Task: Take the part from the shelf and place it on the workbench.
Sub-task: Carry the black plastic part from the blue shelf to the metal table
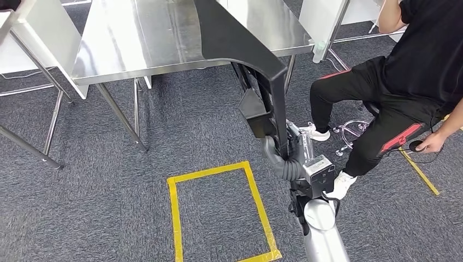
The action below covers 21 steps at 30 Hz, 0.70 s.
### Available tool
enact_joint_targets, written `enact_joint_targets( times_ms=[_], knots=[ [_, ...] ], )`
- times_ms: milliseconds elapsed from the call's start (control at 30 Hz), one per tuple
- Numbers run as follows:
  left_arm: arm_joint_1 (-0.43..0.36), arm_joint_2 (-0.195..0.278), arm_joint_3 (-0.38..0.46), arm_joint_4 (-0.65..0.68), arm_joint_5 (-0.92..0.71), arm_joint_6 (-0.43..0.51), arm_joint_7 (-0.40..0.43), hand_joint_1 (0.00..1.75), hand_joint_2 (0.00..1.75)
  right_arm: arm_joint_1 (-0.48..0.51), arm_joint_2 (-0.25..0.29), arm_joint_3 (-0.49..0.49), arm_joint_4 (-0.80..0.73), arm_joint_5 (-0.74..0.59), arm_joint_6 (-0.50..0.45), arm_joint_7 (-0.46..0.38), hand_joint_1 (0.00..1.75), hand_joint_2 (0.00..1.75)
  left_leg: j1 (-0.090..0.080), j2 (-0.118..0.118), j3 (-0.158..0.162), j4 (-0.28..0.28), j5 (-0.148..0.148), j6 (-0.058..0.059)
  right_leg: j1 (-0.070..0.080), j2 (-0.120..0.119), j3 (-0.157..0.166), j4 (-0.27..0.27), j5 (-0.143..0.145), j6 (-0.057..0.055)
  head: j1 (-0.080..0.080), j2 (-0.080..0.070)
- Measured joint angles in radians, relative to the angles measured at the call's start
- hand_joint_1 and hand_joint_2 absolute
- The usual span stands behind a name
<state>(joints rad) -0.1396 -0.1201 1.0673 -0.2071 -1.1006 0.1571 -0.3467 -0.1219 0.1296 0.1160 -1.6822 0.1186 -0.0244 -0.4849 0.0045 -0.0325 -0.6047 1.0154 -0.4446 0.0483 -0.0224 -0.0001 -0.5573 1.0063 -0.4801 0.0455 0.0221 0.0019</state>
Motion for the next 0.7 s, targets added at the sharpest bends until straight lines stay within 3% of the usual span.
enact_joint_targets(
  times_ms=[167, 467, 500, 567, 633, 667, 700],
  knots=[
    [0.001, 0.0, 0.0, 0.0, 0.0, -0.002, -0.004, 0.0, 1.75, -0.008, 0.0, 0.007, 0.011, 0.001, -0.002, 0.0, 1.75, 1.75, 0.004, 0.0, 0.002, -0.005, 0.002, -0.006, 0.004, 0.0, -0.001, 0.0, 0.001, -0.008, 0.0, 0.0],
    [0.003, -0.001, 0.0, 0.0, 0.0, -0.003, -0.011, 0.0, 1.75, -0.019, 0.0, 0.018, 0.028, 0.001, -0.008, 0.003, 1.75, 1.75, 0.005, 0.003, 0.011, -0.023, 0.008, -0.006, 0.005, 0.0, -0.005, 0.006, -0.006, -0.004, 0.0, 0.0],
    [0.004, -0.002, 0.0, 0.0, 0.0, -0.003, -0.012, 0.0, 1.75, -0.022, 0.0, 0.019, 0.029, 0.001, -0.009, 0.003, 1.75, 1.75, 0.008, 0.004, 0.017, -0.034, 0.013, -0.004, 0.007, 0.0, -0.018, 0.032, -0.021, -0.005, 0.001, 0.0],
    [0.004, -0.003, 0.0, 0.0, 0.0, -0.003, -0.012, 0.0, 1.75, -0.025, -0.001, 0.019, 0.031, 0.0, -0.009, 0.003, 1.75, 1.75, 0.011, 0.006, 0.022, -0.043, 0.017, -0.002, 0.007, 0.0, -0.074, 0.144, -0.071, -0.009, 0.002, 0.0],
    [0.005, -0.003, 0.0, 0.0, 0.0, -0.003, -0.012, 0.0, 1.75, -0.025, -0.002, 0.019, 0.035, 0.0, -0.01, 0.004, 1.75, 1.75, 0.011, 0.006, 0.02, -0.042, 0.016, -0.001, 0.003, 0.0, -0.132, 0.256, -0.108, -0.004, 0.002, 0.0],
    [0.006, -0.003, 0.0, 0.0, 0.0, -0.004, -0.012, 0.0, 1.75, -0.024, -0.002, 0.019, 0.037, 0.0, -0.012, 0.004, 1.75, 1.75, 0.012, 0.006, 0.02, -0.041, 0.016, -0.003, 0.0, 0.0, -0.139, 0.268, -0.106, 0.005, 0.002, 0.0],
    [0.006, -0.004, 0.0, 0.0, 0.0, -0.004, -0.012, 0.0, 1.75, -0.024, -0.002, 0.019, 0.039, 0.001, -0.013, 0.004, 1.75, 1.75, 0.013, 0.005, 0.02, -0.039, 0.014, -0.005, -0.004, 0.0, -0.126, 0.239, -0.088, 0.016, 0.002, 0.0]
  ],
)
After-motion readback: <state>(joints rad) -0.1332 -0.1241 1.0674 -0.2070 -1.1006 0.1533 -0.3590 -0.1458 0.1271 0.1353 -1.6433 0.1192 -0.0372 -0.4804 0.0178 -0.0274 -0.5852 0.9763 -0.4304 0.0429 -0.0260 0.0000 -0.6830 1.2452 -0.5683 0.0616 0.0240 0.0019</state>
